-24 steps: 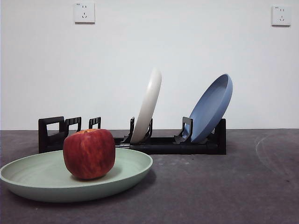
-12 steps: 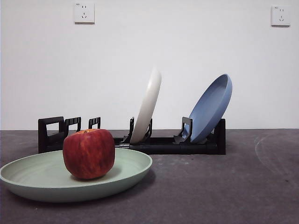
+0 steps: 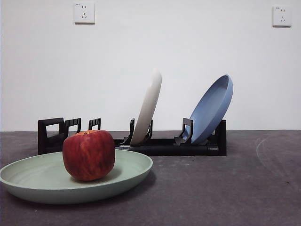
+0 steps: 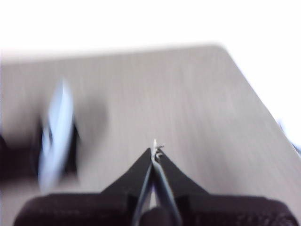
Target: Take the green plate from the plate rack,put the plate on the table,take the apple from the table,put the apple in the plate
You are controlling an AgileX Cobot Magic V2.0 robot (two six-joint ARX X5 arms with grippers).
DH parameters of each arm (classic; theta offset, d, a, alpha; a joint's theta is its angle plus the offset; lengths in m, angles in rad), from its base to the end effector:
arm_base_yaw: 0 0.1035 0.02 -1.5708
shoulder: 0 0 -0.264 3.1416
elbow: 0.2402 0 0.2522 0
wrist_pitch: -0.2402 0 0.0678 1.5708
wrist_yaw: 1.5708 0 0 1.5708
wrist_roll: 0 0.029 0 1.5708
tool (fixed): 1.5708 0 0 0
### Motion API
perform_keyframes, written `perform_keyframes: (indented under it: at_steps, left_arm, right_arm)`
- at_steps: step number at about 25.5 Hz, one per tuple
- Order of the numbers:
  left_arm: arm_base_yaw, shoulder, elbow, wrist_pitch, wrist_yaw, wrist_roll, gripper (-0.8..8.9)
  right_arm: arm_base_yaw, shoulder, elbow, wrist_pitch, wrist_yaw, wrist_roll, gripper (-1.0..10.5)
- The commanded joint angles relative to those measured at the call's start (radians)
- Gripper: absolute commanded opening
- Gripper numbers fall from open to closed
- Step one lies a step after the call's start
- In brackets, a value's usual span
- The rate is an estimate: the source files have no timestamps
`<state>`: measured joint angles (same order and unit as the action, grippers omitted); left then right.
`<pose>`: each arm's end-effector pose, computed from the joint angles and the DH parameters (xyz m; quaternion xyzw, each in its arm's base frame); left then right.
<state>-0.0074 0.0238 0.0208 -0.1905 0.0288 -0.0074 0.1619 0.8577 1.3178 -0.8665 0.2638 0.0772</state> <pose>0.0962 -0.0015 0.1504 -0.0047 0.0967 -0.0177 0.9952 0.1277 0.0132 0.4278 -0.0048 0.1952 -0.0575 0.9791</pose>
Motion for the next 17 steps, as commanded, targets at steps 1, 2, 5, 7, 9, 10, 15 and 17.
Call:
perform_keyframes:
  at_steps: [1, 2, 5, 7, 9, 10, 15, 17]
  left_arm:
    - [0.001, -0.001, -0.004, 0.005, -0.003, 0.013, -0.01]
    - [0.001, -0.001, -0.004, 0.005, -0.003, 0.013, -0.01]
    - [0.001, -0.001, -0.004, 0.005, -0.003, 0.013, -0.01]
    - [0.001, -0.001, -0.004, 0.005, -0.003, 0.013, -0.01]
    - [0.001, -0.001, -0.004, 0.005, -0.003, 0.013, -0.01]
    - [0.001, -0.001, -0.004, 0.005, -0.003, 0.013, -0.01]
    - [0.001, -0.001, -0.004, 0.005, -0.003, 0.013, -0.01]
    - [0.001, -0.001, -0.004, 0.005, -0.003, 0.013, -0.01]
  right_arm:
    - [-0.106, -0.077, -0.245, 0.341, -0.258, -0.142, 0.0]
    - [-0.135, -0.109, -0.343, 0.45, -0.354, -0.173, 0.0]
    - [-0.177, -0.201, -0.602, 0.678, -0.486, -0.198, 0.0]
    - [-0.179, -0.261, -0.734, 0.759, -0.478, -0.199, 0.0]
    - [-0.182, -0.325, -0.859, 0.822, -0.466, -0.205, 0.0]
    - [-0.183, -0.362, -0.922, 0.854, -0.46, -0.206, 0.0]
    - [-0.183, -0.534, -1.152, 0.922, -0.377, -0.188, 0.0]
    - [-0.183, -0.588, -1.205, 0.92, -0.333, -0.162, 0.0]
